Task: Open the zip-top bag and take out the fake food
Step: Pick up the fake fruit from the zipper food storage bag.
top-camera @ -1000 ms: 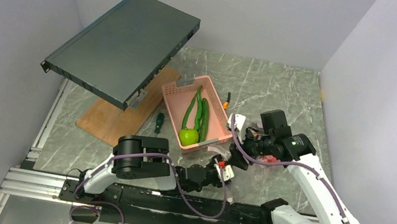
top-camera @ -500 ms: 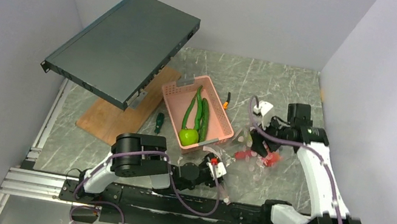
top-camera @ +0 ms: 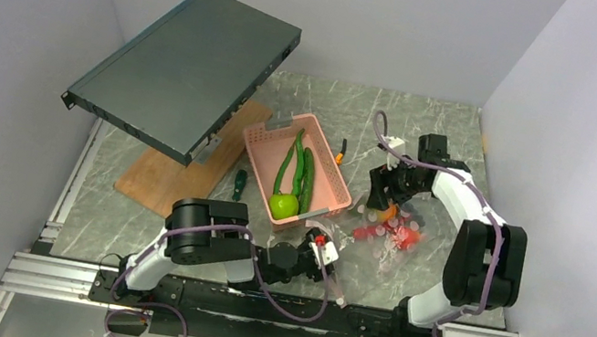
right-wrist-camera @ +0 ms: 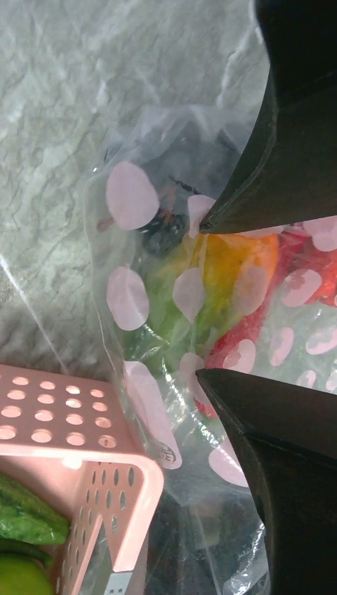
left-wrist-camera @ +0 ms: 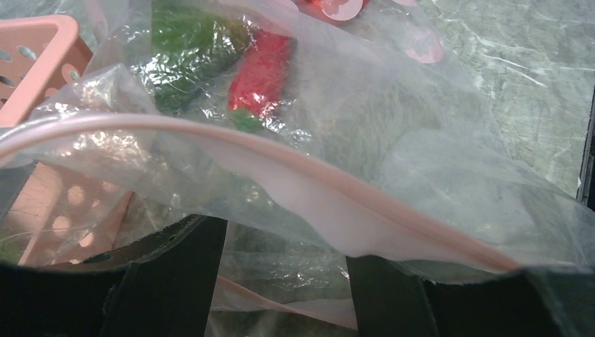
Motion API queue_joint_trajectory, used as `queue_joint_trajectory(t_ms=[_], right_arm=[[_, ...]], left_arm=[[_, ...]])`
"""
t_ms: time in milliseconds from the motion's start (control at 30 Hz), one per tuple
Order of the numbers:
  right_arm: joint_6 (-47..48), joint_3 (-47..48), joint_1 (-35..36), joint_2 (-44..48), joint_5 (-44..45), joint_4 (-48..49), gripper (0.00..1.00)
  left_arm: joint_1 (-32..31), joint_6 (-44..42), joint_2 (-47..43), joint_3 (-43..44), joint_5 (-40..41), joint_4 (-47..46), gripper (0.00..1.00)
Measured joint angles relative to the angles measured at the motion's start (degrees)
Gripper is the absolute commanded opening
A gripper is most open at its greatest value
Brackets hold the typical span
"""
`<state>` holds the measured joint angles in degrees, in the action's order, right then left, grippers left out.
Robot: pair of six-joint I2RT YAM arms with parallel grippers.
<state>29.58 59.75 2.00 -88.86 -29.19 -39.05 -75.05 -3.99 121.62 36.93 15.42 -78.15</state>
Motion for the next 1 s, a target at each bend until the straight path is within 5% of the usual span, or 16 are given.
queue_joint_trajectory(t_ms=[267,500,1000], right_arm=[[4.5,-0.3,0.9,-5.4,-2.6,-1.4,0.39],[16.9,0.3,0.8,-3.1,-7.5,-9.6,0.22],[25.1,-1.7,12.3,-8.2,-12.3,-24.3,0.49]], left_arm=[[1.4,1.7,-0.1,-0.3,-2.1,0.0,0.73],[2.1,2.3,-0.1,-0.5,-4.7,-0.4,0.81],[2.2,4.3,-1.2,-1.8,-8.8,-1.1,0.95]])
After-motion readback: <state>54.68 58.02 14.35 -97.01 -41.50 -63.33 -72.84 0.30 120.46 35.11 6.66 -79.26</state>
